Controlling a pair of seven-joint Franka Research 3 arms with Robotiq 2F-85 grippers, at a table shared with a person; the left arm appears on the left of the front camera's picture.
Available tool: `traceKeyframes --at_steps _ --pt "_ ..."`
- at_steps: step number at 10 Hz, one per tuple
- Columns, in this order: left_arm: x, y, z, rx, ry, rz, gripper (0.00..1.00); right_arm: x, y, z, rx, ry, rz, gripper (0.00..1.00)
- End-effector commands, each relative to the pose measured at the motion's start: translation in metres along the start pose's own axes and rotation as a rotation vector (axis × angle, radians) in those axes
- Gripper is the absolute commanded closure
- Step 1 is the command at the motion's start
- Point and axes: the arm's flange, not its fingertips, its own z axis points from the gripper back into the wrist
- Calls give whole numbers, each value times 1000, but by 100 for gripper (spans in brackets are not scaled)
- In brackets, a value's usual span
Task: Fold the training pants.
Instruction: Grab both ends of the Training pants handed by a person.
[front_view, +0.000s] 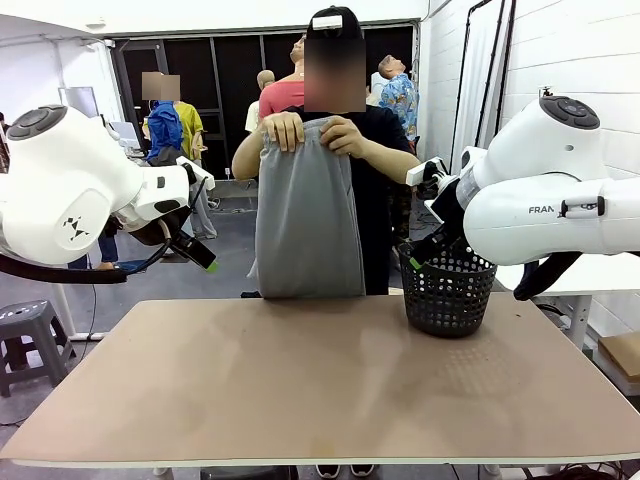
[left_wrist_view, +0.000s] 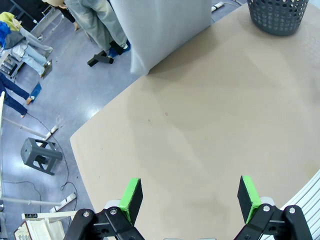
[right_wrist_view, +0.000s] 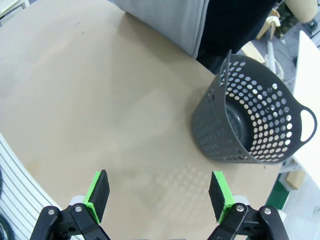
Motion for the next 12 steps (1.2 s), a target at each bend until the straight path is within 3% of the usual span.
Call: traceKeyframes --at_steps 1,12 --pt "0 0 0 -1 0 -1 0 0 0 -1 2 2 -1 0" --pt "0 0 0 -1 0 -1 0 0 0 -1 2 2 -1 0"
